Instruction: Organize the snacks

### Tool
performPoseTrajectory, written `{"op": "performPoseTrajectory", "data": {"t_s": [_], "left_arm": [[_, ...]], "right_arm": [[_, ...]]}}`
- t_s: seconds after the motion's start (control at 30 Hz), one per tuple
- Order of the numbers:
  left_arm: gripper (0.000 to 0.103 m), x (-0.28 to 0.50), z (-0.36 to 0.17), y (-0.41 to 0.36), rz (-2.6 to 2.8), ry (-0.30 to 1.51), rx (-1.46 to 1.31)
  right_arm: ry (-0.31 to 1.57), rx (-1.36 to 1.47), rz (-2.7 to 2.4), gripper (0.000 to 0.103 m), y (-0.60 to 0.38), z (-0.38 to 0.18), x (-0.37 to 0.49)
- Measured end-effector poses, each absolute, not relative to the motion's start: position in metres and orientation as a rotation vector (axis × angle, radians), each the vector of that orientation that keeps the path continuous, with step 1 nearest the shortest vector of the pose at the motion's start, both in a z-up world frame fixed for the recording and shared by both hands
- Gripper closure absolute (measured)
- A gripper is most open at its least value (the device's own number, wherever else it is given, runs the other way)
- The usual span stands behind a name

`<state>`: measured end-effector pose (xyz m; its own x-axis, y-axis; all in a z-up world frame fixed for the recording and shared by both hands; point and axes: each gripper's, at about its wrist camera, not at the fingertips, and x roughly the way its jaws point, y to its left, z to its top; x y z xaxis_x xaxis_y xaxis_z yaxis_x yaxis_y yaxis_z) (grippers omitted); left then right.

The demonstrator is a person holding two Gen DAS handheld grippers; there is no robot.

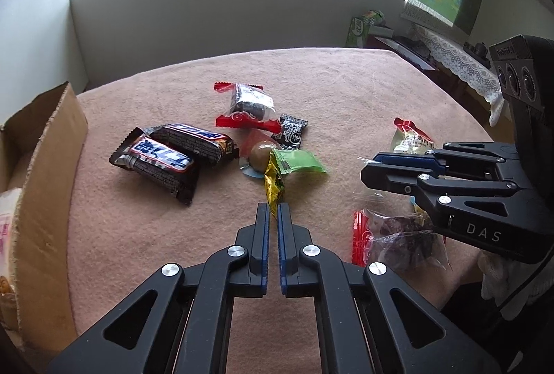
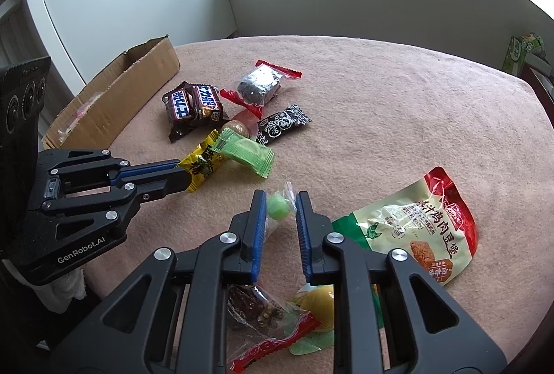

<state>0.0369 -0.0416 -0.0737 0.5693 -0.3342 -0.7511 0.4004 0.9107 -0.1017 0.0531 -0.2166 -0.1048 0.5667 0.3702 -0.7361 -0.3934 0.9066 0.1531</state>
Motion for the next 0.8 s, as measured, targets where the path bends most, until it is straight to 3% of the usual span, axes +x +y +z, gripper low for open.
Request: {"op": "performPoseTrajectory", "data": {"t_s": [0.13,0.33,0.5,0.57,0.6,0.73,0.77,0.8], "left_arm": [[0.085,0.044,-0.074,-0.049,-0.430,0.869,0.084],[0.085,0.055,-0.076,-0.059,-0.429,0.880,0.094],[0.084,0.061,-0.082,-0.065,-0.410,0.907,0.117],[0.072,0.062,-0.085,-0.067,-0.409,0.911,0.132],[0.072,0.062,-0.085,-0.067,-0.402,0.907,0.132],[0.074,0.064,-0.085,-0.067,-0.392,0.903,0.131],[0.087,0.064,-0.085,-0.067,-0.389,0.899,0.132],[0.089,0.064,-0.085,-0.066,-0.389,0.899,0.127]], "right_arm": [[0.875,-0.018,0.453,0.085,-0.218,-0.109,0.058],[0.887,-0.012,0.461,0.082,-0.221,-0.111,0.061],[0.885,-0.092,0.459,0.072,-0.213,-0.113,0.055],[0.880,-0.105,0.452,0.072,-0.210,-0.114,0.054],[0.880,-0.095,0.448,0.072,-0.211,-0.114,0.054],[0.875,-0.079,0.442,0.076,-0.212,-0.115,0.054],[0.874,-0.076,0.441,0.079,-0.212,-0.115,0.053],[0.872,-0.074,0.441,0.081,-0.212,-0.114,0.053]]}}
